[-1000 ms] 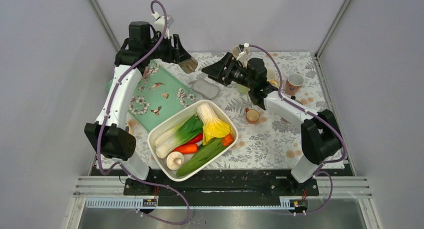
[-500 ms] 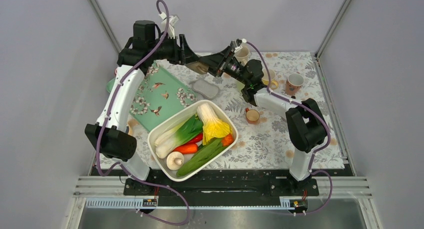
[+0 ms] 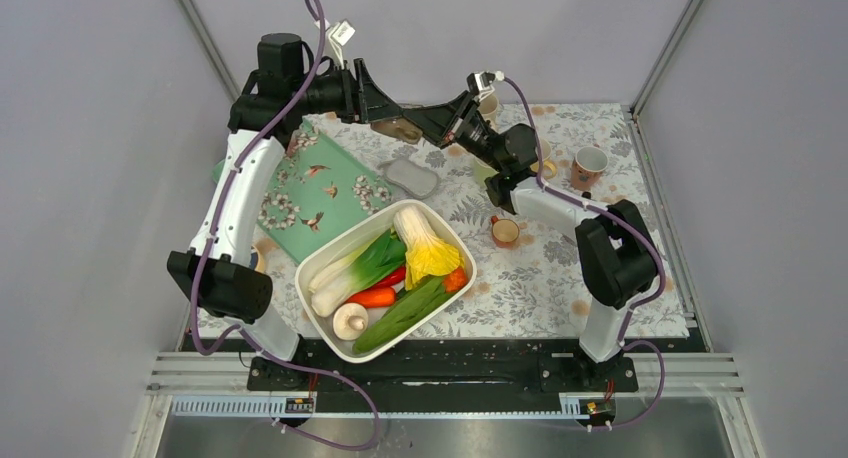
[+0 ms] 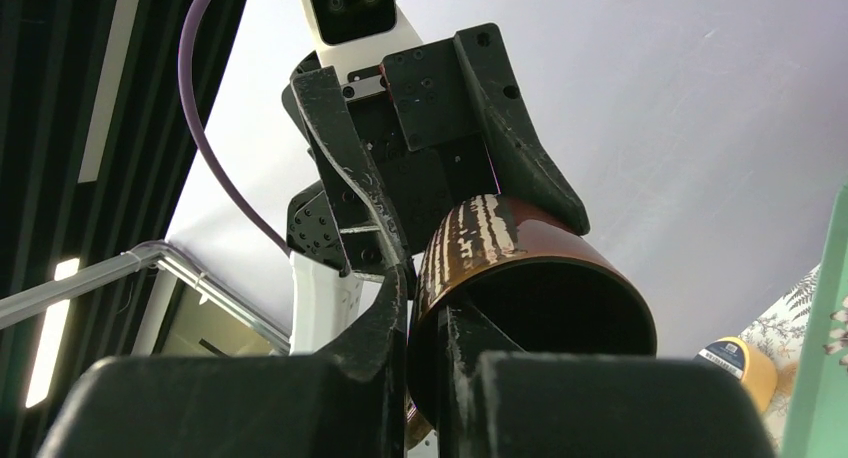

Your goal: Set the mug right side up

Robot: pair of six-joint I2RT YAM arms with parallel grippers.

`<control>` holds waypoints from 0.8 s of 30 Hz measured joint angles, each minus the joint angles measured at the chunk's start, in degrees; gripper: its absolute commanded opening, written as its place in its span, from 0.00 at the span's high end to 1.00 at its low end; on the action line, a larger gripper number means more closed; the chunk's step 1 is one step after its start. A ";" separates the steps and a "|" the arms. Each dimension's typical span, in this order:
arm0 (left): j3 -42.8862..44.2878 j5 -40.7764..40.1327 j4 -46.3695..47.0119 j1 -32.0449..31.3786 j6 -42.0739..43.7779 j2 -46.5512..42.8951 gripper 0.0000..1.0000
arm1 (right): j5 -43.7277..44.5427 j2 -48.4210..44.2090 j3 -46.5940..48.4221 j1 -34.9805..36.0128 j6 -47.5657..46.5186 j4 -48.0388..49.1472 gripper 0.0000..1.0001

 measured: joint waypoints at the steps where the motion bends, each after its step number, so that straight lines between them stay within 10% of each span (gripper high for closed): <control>1: 0.00 0.17 -0.02 -0.02 0.02 -0.02 1.00 | 0.07 -0.13 -0.20 0.00 0.00 0.15 1.00; 24: 1.22 -2.10 2.05 6.56 -1.22 2.56 0.66 | 5.05 -7.13 -8.37 1.77 -9.01 -8.04 1.00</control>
